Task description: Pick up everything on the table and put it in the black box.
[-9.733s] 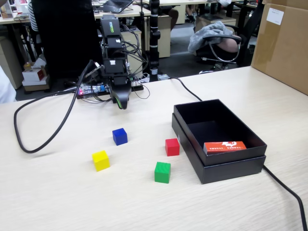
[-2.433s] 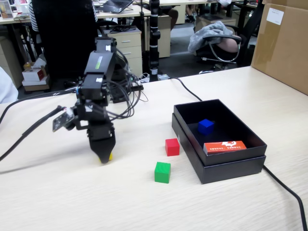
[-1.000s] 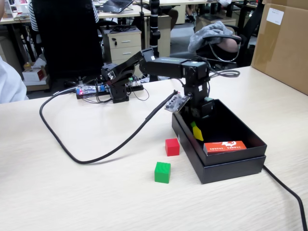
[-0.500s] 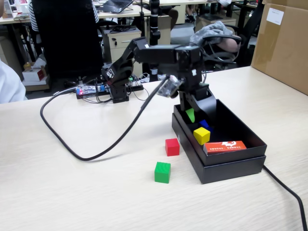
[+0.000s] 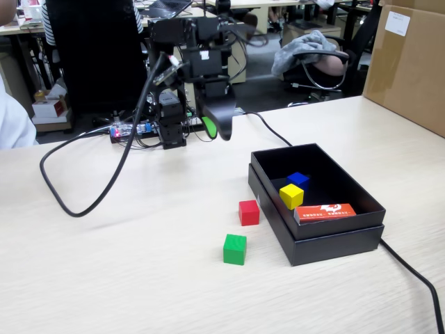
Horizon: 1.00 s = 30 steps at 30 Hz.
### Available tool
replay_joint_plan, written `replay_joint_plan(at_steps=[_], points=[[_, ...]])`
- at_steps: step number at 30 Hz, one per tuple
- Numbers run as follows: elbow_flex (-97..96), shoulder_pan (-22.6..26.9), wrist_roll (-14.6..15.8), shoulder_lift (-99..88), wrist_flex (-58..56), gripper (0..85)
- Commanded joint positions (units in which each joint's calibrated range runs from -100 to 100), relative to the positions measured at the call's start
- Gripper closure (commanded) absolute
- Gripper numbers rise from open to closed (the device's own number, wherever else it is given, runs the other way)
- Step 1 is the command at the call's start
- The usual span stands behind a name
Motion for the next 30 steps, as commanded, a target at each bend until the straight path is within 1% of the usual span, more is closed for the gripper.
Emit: replay_joint_plan(at_steps=[1, 7, 12, 15, 18, 23, 24, 30], points=[[-6.5, -0.1, 0.6, -11.9, 6.1, 35.4], [-19.4, -0.1, 1.3, -19.9, 12.1, 35.5], [-18.9, 0.0, 2.1, -15.7, 13.6, 35.5], [-13.1, 0.0, 3.2, -7.2, 13.6, 35.6], [-2.7, 0.4, 4.5, 6.3, 13.6, 35.9], [11.8, 0.8, 5.8, 24.5, 13.4, 36.0], [16.8, 1.0, 6.2, 31.3, 13.0, 36.0], [30.4, 1.5, 7.5, 49.1, 8.4, 35.8]])
